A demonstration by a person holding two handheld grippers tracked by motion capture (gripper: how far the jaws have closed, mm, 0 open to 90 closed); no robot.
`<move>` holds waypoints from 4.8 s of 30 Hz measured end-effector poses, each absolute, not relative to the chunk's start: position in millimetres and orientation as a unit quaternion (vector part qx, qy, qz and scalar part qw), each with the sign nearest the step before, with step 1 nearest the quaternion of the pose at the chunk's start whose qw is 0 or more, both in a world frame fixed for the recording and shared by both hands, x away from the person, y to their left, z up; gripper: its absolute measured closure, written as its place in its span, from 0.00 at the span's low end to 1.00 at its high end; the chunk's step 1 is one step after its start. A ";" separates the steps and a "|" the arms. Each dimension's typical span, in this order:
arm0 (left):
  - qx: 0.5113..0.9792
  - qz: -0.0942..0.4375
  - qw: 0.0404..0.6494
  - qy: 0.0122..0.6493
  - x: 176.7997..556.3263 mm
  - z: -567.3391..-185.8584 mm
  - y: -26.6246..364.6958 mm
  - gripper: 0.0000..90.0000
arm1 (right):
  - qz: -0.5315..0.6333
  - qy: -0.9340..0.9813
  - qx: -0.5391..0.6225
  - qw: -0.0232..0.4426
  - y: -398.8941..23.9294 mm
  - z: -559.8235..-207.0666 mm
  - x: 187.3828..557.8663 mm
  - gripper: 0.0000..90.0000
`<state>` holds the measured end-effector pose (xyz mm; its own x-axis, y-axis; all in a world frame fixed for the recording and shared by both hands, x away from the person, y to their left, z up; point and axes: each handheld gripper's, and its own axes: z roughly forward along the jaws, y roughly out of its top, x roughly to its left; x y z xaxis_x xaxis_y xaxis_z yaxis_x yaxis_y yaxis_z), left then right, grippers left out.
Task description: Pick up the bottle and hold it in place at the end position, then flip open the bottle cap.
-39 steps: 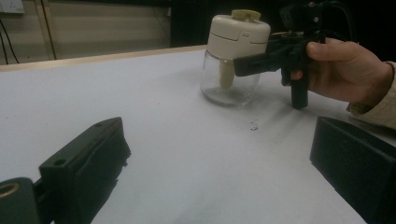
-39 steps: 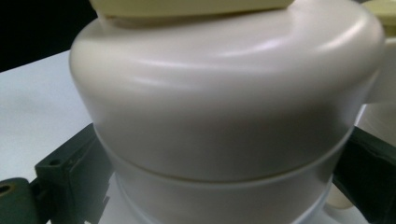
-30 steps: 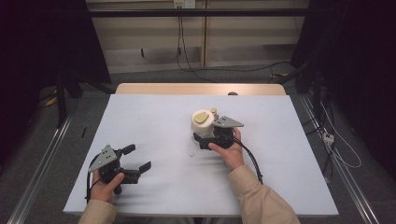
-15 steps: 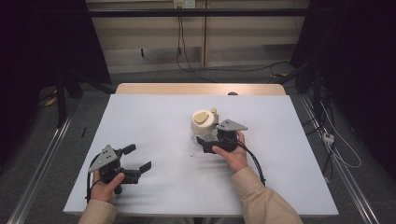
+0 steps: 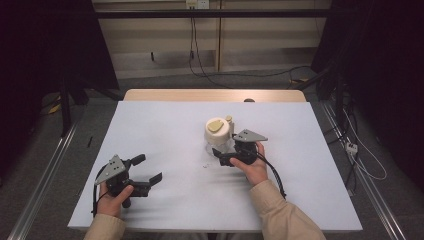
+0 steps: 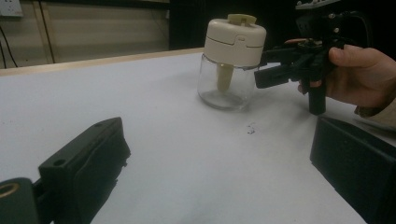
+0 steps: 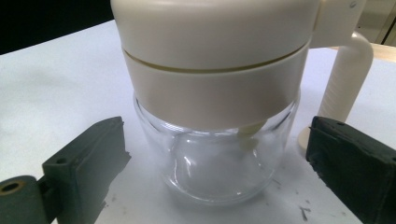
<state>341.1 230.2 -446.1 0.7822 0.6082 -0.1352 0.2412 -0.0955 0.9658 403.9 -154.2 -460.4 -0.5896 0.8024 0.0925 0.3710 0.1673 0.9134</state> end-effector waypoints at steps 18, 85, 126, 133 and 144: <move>0.728 0.145 0.600 0.300 344.8 -447.5 226.3 0.03 | 0.523 0.720 0.392 0.232 -141.8 -458.1 418.7 0.06; 0.783 0.063 0.520 0.337 412.2 -403.1 113.0 0.89 | 0.525 0.724 0.379 0.238 -142.5 -460.6 418.4 0.07; 0.800 0.080 0.494 0.332 430.9 -381.1 71.1 1.00 | 0.526 0.723 0.378 0.240 -143.1 -459.3 418.2 0.07; 0.800 0.084 0.491 0.334 432.0 -378.9 70.5 1.00 | 0.526 0.723 0.378 0.239 -143.2 -458.9 418.2 0.07; 0.800 0.087 0.491 0.333 433.4 -373.0 66.9 1.00 | 0.527 0.723 0.378 0.238 -143.4 -458.9 418.4 0.07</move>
